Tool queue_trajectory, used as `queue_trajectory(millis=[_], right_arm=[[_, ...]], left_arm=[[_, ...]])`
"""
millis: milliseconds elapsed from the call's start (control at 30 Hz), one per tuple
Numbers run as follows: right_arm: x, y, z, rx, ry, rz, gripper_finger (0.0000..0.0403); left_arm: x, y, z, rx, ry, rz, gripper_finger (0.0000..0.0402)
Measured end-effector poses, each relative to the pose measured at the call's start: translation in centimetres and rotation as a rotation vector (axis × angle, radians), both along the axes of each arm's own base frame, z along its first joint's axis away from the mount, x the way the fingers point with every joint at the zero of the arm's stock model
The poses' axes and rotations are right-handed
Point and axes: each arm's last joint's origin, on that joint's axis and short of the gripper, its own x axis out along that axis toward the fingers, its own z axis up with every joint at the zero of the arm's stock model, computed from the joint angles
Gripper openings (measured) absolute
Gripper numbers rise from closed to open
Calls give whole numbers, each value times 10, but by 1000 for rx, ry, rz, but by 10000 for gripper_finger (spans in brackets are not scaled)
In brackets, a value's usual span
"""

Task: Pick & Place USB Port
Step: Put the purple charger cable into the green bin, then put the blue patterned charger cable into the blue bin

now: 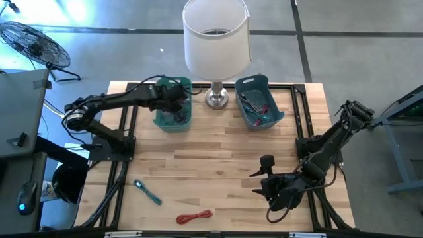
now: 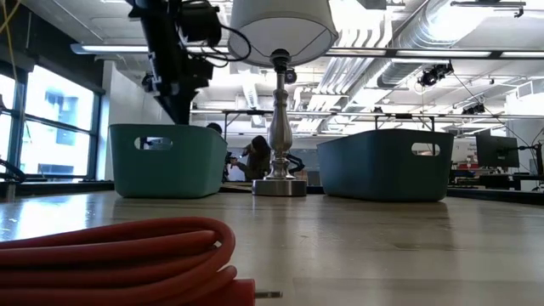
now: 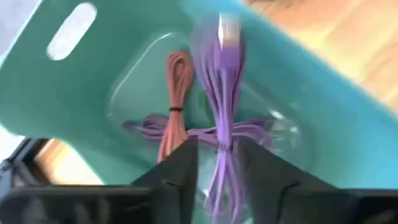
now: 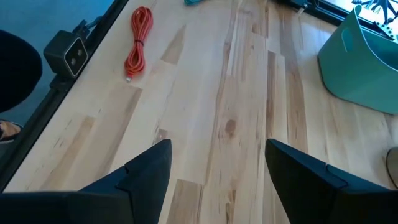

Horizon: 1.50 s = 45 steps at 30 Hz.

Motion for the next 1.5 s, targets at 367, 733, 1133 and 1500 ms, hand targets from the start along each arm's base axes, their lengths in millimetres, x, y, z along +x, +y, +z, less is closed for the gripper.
queue_trajectory(millis=[367,733,1133,1500], right_arm=[[-1,1,0,16,5,-1,252],[-4,2,-2,10,21,1,252],[-3,3,0,26,3,0,252],[0,7,4,71,-43,1,252]], left_arm=[[0,-11,54,-111,-185,-216,185],[-11,-103,91,-200,-292,-776,165],[-26,-209,41,-272,4,-1110,165],[-38,-262,-2,-409,189,-1149,165]])
